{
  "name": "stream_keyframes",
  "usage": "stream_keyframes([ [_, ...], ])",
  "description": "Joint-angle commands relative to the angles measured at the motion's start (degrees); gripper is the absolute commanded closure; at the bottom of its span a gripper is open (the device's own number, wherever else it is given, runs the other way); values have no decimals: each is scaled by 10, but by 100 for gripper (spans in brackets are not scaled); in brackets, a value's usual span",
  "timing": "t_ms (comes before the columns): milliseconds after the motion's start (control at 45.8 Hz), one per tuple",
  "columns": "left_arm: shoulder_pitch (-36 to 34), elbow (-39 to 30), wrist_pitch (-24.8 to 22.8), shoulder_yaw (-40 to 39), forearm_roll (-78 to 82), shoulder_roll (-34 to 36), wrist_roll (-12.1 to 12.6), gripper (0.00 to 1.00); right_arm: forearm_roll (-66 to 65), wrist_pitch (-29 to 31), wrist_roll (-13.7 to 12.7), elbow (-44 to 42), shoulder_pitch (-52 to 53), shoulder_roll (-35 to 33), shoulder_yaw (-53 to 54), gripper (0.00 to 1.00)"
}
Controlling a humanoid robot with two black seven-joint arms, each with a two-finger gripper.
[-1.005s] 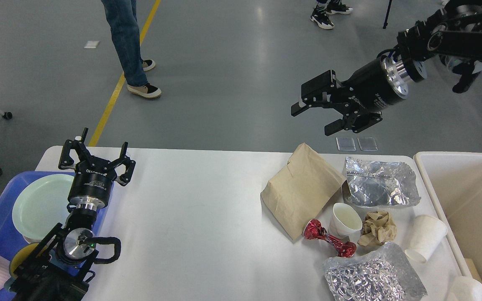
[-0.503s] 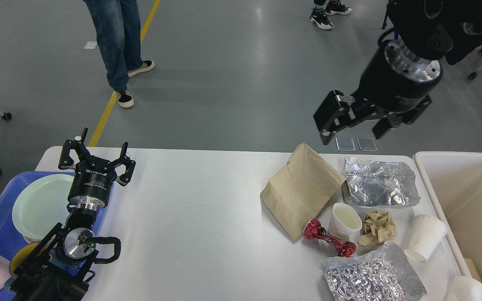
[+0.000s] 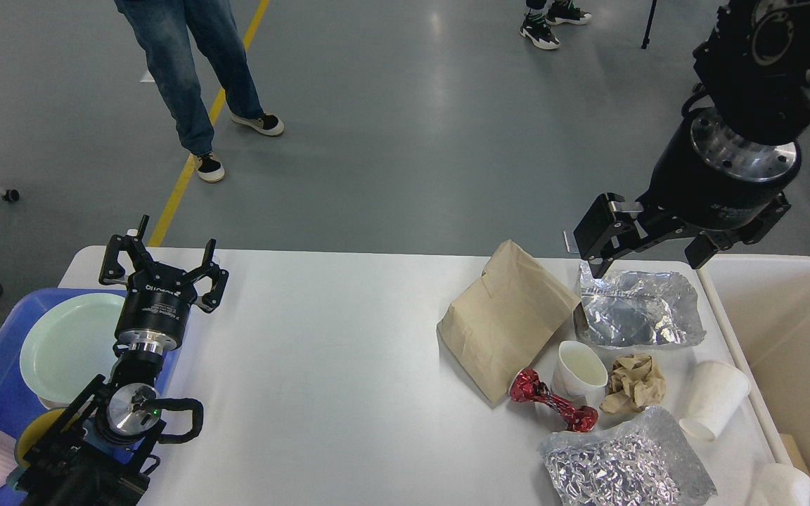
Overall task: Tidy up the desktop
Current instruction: 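Lower the right gripper onto the brown paper bag and grasp it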
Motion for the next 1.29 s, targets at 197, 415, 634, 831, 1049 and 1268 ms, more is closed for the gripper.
stream_keyframes([
  [197,-1,0,0,0,0,0,0,4,87,-48,-1,-183,-213,58,72,0],
  [415,0,0,0,0,0,0,0,4,158,-82,-1,-371,-368,108,98,3],
  [634,0,0,-1,0,0,0,0,4,175,-134,-7,-517,-509,165,100,3],
  [831,-1,0,-1,0,0,0,0,4,164,-216,-17,-612,-628,211,114,1],
  [1049,-1,0,0,0,1,0,0,4,163,-326,-17,-689,-730,232,118,0],
  [1268,0,0,0,0,1,0,0,4,123,-423,-16,-690,-780,231,118,0],
])
